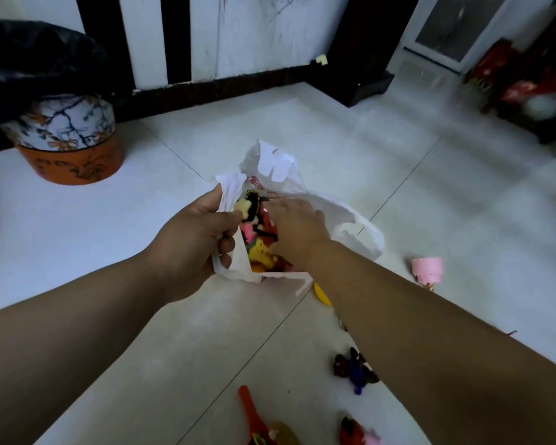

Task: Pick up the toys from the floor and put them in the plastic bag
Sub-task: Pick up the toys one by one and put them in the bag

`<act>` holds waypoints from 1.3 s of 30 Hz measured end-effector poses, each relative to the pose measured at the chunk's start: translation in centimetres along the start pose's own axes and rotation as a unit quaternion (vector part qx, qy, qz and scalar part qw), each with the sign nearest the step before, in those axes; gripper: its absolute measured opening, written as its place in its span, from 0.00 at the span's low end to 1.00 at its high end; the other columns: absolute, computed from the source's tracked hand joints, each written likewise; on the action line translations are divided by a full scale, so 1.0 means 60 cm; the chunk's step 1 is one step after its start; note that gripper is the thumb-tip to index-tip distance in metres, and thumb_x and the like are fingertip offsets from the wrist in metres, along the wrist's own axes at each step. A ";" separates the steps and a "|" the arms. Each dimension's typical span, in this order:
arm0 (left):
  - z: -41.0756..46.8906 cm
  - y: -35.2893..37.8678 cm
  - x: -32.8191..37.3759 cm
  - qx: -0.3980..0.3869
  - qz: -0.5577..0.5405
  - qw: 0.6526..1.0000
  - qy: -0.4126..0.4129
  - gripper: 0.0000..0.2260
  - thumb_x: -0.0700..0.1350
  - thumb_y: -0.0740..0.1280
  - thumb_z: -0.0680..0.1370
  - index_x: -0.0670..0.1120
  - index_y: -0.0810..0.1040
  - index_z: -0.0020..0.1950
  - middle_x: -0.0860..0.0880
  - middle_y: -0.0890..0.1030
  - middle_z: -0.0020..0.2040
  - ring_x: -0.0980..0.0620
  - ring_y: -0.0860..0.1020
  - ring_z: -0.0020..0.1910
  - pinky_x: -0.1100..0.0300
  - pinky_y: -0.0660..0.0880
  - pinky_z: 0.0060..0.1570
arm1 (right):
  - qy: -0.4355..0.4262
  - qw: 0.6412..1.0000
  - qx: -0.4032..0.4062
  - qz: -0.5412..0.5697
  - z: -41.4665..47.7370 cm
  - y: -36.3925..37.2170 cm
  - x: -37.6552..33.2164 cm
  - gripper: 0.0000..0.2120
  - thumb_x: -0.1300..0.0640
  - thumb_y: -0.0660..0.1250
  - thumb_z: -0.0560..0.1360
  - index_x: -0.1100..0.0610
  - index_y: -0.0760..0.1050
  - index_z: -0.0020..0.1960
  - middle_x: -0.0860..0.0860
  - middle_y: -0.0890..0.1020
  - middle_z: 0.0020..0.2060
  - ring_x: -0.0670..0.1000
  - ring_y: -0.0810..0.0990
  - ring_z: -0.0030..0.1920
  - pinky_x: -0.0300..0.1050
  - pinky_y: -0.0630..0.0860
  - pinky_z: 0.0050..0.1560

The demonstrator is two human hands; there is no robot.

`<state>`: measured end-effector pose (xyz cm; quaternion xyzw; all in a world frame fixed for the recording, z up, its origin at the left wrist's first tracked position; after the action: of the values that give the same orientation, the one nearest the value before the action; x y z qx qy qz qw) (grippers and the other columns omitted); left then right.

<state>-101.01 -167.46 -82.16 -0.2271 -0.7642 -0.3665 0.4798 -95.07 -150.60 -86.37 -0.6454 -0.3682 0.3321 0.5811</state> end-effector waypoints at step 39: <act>-0.002 -0.012 -0.022 -0.020 0.023 0.999 -0.020 0.23 0.37 0.60 0.79 0.57 0.71 0.70 0.50 0.68 0.35 0.54 0.66 0.28 0.61 0.63 0.27 | 0.177 0.761 -0.226 0.582 -0.310 0.046 0.026 0.20 0.56 0.75 0.68 0.48 0.74 0.56 0.53 0.79 0.52 0.52 0.82 0.44 0.48 0.82 0.42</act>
<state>-100.87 -167.97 -83.56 -0.2616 -0.7609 -0.3655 0.4680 -78.09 -158.79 -87.17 -0.8952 0.1232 0.3939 0.1681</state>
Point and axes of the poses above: each hand's wrist, its own z-axis towards the middle knuckle, its own y-axis out of the palm, x = y × z, the point moved 1 cm from there along z, towards the middle knuckle
